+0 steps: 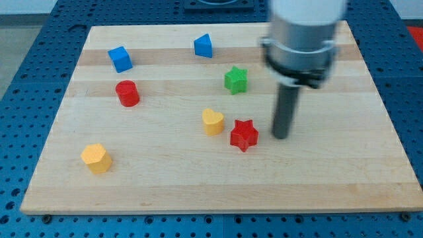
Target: Push the red star closer to the yellow heart
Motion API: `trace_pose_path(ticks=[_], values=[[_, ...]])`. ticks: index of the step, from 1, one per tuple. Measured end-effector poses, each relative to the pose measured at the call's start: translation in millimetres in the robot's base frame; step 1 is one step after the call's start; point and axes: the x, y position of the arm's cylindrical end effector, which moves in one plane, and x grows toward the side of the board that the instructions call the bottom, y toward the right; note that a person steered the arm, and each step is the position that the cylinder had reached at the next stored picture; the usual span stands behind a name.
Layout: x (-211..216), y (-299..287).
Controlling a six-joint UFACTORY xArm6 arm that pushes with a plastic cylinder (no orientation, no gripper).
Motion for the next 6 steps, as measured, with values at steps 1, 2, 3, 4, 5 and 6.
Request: trace_pose_path(ticks=[1, 2, 3, 4, 5, 6], values=[[29, -12], [49, -57], [22, -62], [6, -78], [7, -109], [2, -57]])
